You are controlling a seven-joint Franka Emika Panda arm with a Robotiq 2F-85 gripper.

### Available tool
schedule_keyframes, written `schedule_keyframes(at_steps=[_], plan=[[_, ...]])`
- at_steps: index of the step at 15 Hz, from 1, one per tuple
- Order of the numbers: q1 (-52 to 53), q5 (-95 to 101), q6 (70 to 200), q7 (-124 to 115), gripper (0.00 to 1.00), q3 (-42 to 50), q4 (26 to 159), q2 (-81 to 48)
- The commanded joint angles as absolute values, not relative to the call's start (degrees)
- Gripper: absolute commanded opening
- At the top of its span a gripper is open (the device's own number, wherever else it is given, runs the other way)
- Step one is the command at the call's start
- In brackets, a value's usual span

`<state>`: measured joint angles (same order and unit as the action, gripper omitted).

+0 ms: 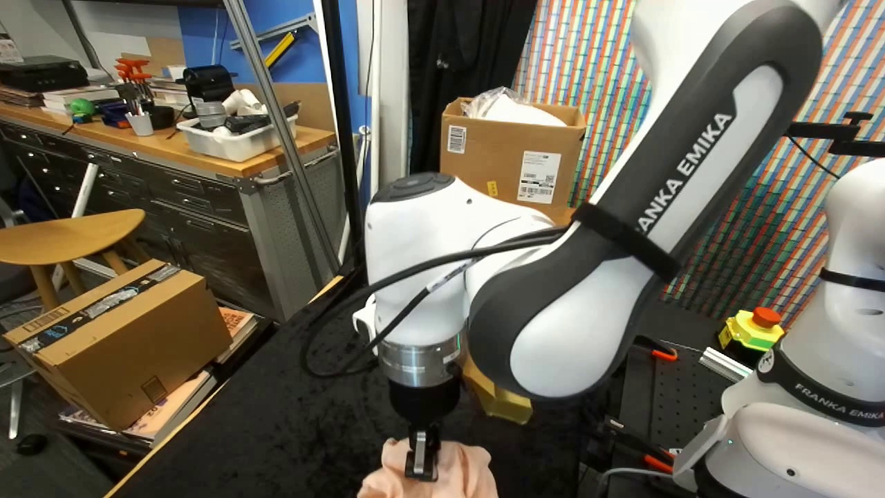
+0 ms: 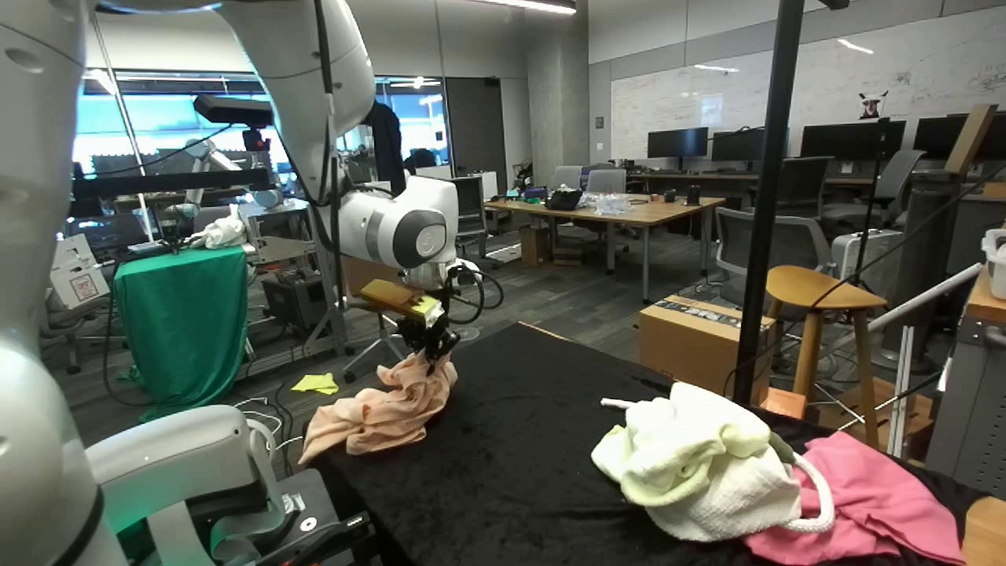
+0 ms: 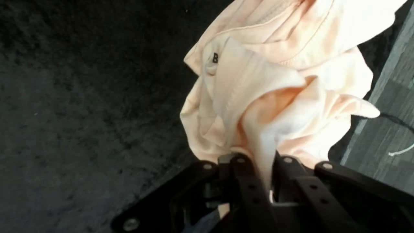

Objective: One by one, move every item on the table to the right back of the table.

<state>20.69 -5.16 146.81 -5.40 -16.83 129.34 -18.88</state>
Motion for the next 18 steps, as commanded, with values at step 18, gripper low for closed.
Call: schedule_keyframes(at_steps=[18], plan=[[1.79,4.38,156.68,-35.14,0.13,-4.75,132.89,4.64]])
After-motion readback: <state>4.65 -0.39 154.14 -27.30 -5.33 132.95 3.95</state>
